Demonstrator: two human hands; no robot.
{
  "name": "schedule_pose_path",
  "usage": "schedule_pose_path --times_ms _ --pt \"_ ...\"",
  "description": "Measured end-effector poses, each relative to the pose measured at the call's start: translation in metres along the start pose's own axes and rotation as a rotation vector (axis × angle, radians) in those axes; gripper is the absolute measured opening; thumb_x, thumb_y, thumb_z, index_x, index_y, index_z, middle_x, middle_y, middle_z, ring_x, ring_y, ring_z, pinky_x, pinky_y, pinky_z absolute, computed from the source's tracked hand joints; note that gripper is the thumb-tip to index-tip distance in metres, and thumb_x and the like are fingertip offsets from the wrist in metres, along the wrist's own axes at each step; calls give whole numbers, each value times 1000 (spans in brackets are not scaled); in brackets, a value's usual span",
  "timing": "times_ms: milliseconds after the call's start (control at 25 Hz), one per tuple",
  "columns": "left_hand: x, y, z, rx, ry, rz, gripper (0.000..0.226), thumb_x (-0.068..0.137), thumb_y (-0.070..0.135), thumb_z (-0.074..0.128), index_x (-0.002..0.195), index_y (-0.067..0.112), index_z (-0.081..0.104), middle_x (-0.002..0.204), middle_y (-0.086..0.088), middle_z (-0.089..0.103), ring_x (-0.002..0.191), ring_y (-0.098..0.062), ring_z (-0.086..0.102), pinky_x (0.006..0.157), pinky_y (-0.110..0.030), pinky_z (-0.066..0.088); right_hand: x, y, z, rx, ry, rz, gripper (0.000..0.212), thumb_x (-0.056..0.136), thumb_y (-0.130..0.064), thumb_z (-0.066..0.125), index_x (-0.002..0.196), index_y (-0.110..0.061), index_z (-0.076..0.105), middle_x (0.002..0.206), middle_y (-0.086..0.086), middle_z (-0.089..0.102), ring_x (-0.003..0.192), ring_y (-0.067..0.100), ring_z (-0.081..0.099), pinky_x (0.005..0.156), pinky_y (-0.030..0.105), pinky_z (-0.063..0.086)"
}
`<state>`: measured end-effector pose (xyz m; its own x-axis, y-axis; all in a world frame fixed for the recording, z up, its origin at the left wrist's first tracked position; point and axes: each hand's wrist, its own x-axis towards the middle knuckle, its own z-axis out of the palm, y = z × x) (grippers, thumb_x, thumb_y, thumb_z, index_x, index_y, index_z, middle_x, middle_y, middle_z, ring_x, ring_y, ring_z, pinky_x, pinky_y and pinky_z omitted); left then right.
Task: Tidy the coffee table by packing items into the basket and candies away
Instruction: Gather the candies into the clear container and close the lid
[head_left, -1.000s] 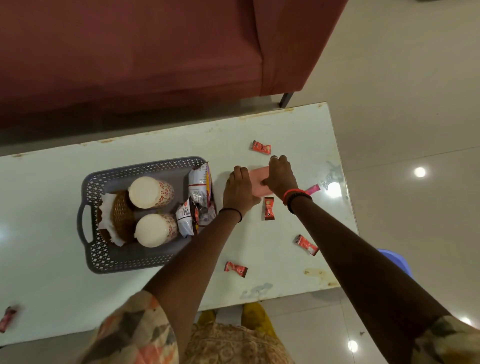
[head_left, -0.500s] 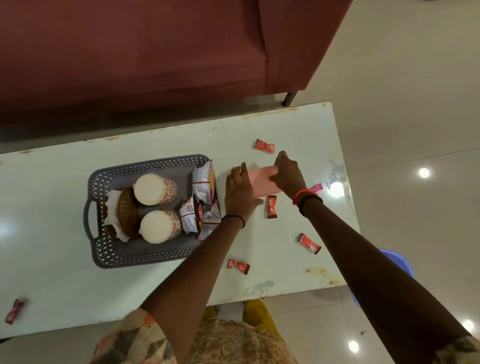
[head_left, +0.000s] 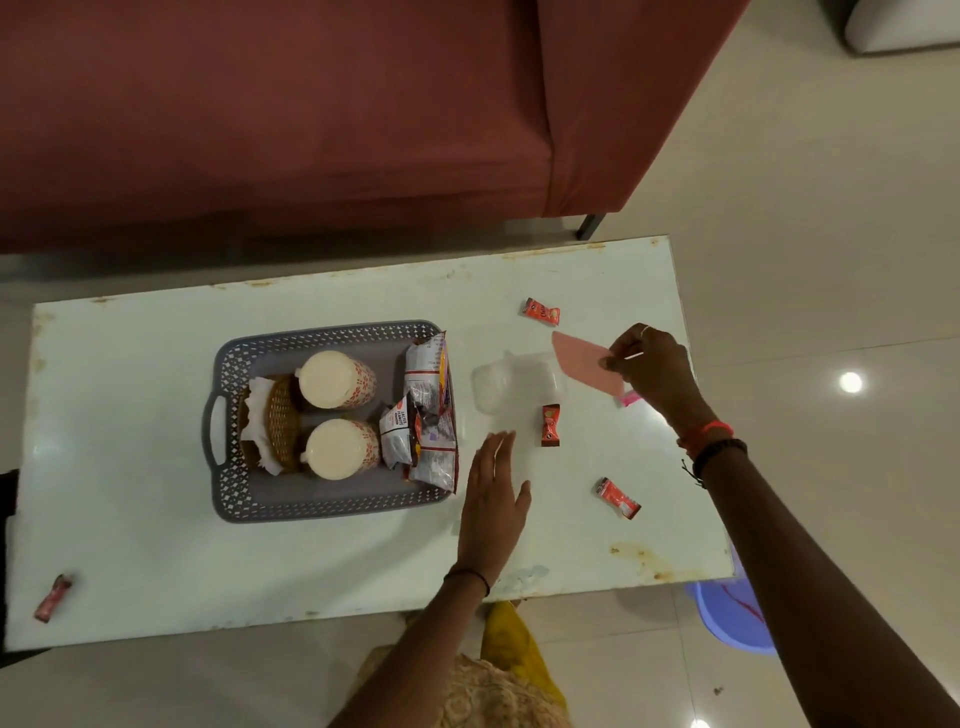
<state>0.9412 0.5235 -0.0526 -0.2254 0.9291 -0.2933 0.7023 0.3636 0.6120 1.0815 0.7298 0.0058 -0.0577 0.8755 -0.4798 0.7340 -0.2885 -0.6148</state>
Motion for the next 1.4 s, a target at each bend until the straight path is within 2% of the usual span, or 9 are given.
schedule_pose_path --times_ms 80,200,400,520,680,800,960,1200,1400 --pt "-12 -9 2 33 -46 28 59 92 22 49 145 19 24 151 -4 30 143 -16 24 116 -25 20 0 8 9 -61 93 -38 10 82 -7 68 88 -3 62 93 9 65 79 24 62 62 33 52" --pt "-23 -25 6 77 -126 41 61 90 22 53 145 20 26 150 -3 32 142 -17 25 119 -30 24 4 23 31 -269 148 -106 7 85 -7 62 90 -3 59 98 14 63 89 29 61 68 34 50" --pt "-28 -55 14 200 -265 124 69 82 27 66 141 20 31 146 -1 36 139 -17 29 117 -27 27 17 48 56 -488 44 -199 23 87 -4 60 109 1 57 114 19 57 106 34 56 82 39 52" --pt "-28 -69 14 284 -328 164 72 79 28 70 140 19 33 145 -2 37 139 -17 28 118 -26 23 16 54 54 -391 72 -177 22 88 -3 59 110 -2 60 115 17 59 105 32 59 85 39 53" --pt "-30 -83 9 372 -389 182 65 81 22 68 137 20 35 146 -1 36 139 -16 28 117 -26 23 -24 81 54 -257 176 -90 16 94 -5 47 97 -1 62 99 18 65 92 32 63 76 34 52" --pt "-31 -89 7 414 -426 195 57 80 17 68 131 19 43 142 -1 41 134 -17 35 114 -26 28 -68 120 66 -287 37 -1 17 91 -15 57 104 -4 59 102 16 62 97 31 60 78 40 54" --pt "-28 -92 11 456 -406 229 42 81 18 65 121 19 51 127 1 51 118 -17 48 102 -28 38 -97 150 85 -437 -132 80 50 80 -21 73 123 -9 51 114 16 52 107 33 53 84 42 53" --pt "-17 -95 18 513 -437 248 17 89 18 54 106 17 53 110 -3 55 101 -19 54 88 -31 44 -94 159 103 -505 -39 16 26 88 -2 51 114 -3 53 108 18 55 102 35 54 71 39 51" --pt "-18 -94 17 447 -429 190 21 91 24 52 109 15 57 112 -4 56 104 -20 54 91 -31 43 -83 132 97 -125 53 54 20 88 -1 52 106 0 60 101 19 67 94 33 65 81 38 54"
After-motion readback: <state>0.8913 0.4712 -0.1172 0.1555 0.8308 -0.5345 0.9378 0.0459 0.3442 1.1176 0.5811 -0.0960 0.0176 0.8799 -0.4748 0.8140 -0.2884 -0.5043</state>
